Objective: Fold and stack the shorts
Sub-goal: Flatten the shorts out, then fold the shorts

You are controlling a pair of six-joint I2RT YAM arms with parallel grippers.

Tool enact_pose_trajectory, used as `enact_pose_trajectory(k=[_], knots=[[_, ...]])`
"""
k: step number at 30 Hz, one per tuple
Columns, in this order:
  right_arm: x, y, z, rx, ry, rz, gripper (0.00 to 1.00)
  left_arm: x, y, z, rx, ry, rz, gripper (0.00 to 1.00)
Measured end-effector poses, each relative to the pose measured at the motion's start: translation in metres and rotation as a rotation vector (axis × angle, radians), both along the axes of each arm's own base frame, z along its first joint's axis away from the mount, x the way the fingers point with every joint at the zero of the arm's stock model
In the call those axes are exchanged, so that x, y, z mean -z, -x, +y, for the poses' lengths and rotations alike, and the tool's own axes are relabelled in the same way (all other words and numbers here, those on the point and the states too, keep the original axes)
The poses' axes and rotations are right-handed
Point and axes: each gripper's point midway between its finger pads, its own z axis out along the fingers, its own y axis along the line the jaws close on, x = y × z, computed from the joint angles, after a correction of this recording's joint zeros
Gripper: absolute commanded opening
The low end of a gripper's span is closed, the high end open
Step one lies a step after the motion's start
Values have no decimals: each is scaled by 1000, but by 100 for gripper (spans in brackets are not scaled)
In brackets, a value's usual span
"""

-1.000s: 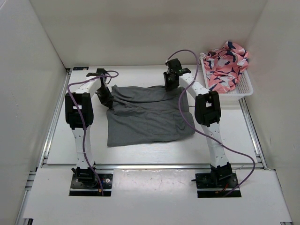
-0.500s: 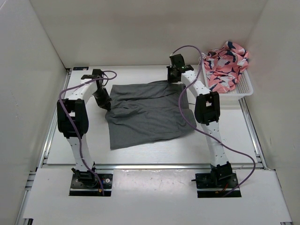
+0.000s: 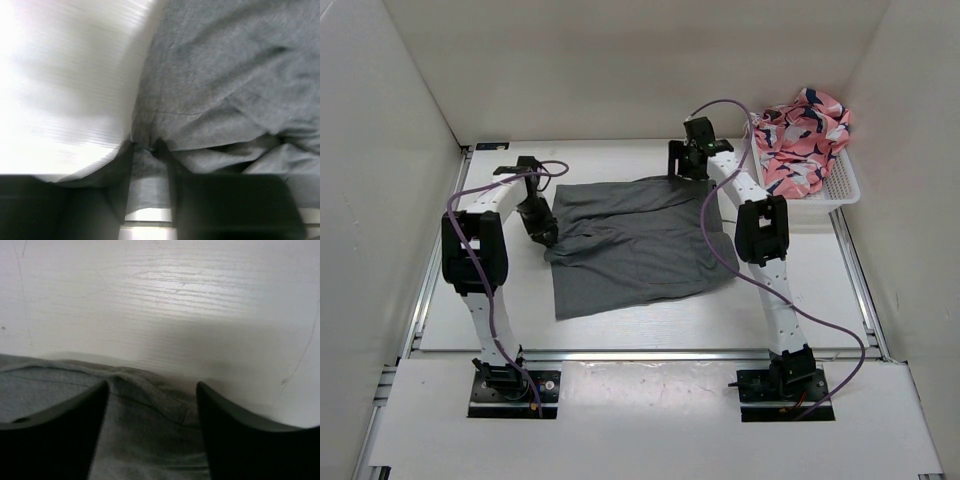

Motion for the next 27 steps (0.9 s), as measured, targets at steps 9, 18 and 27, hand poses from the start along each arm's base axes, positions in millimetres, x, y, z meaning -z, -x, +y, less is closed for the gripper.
enact_pose_trajectory(k=[9,18,27], knots=[[-87,24,-10,31,-52,-86,100,-38,4,27,-101,-56,-63,97],[-210,172,-69,133,-254,-269,88,-73,119,-26,-107,69,-185,91],[-26,316,-109,336,-302,272,86,-6,201,-56,-150,73,84,100]])
